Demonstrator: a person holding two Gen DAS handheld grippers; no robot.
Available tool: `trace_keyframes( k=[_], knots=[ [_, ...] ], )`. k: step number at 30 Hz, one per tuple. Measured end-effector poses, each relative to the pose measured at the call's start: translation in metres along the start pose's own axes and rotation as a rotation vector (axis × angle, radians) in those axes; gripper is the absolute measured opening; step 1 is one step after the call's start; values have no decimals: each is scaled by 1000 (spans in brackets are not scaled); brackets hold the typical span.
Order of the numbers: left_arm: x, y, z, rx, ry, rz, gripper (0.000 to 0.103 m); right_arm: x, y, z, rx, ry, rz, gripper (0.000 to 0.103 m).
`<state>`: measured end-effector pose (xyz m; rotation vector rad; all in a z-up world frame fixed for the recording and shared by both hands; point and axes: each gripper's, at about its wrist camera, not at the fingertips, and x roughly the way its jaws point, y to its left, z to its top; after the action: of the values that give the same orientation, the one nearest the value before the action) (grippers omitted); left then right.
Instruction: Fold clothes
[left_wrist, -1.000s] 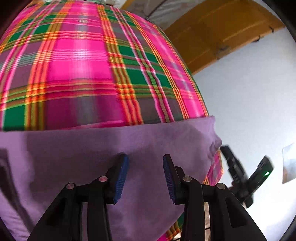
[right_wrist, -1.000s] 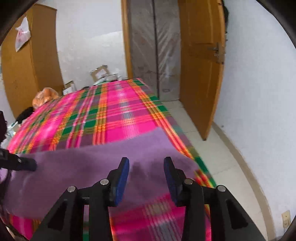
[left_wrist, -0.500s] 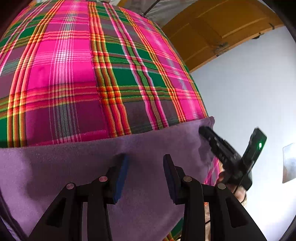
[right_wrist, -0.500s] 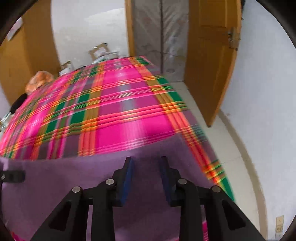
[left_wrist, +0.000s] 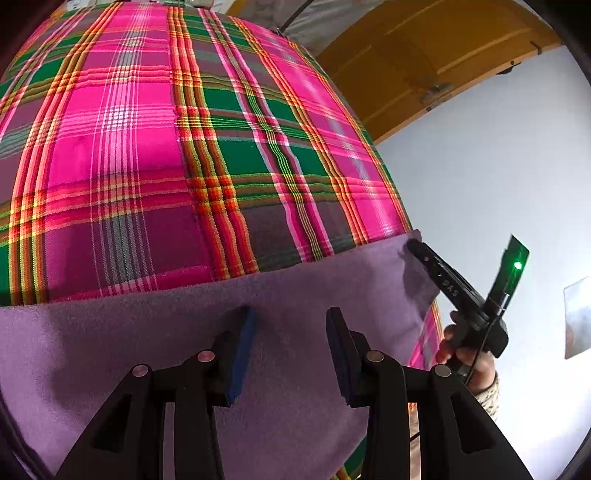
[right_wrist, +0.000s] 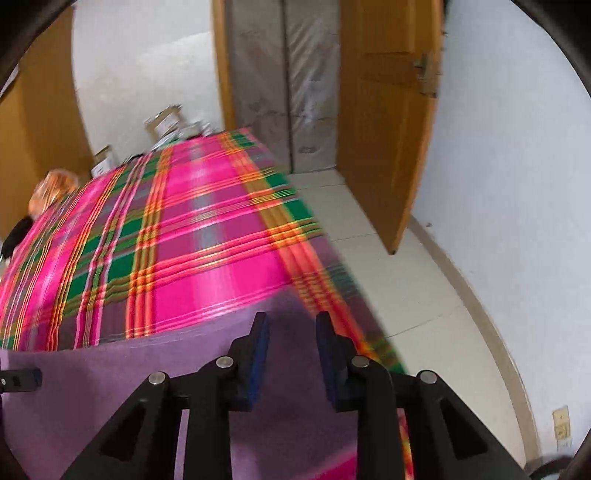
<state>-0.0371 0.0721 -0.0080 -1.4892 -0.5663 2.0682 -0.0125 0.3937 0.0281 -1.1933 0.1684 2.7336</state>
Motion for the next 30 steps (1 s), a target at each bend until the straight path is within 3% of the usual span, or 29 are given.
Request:
trace_keyframes(
  k=[3,8,12,22,30],
  knots=[
    [-1,3,0,-14,-1,-15,41,-13,-22,-11,72,1,16,37],
    [-1,1,-1,1,-3,-8,41,-27,-47,-33,176,10,0,40],
    [-1,1,-1,9,-1,-6,41,-25,-58,-44,254,17,77,44],
    [-1,1,-1,10,-1,-6,41,-15,-45,-44,234,13,53,44],
    [-1,0,-1,21,-5,-2,41,-12,-40,-43,208,28,39,18]
  ],
)
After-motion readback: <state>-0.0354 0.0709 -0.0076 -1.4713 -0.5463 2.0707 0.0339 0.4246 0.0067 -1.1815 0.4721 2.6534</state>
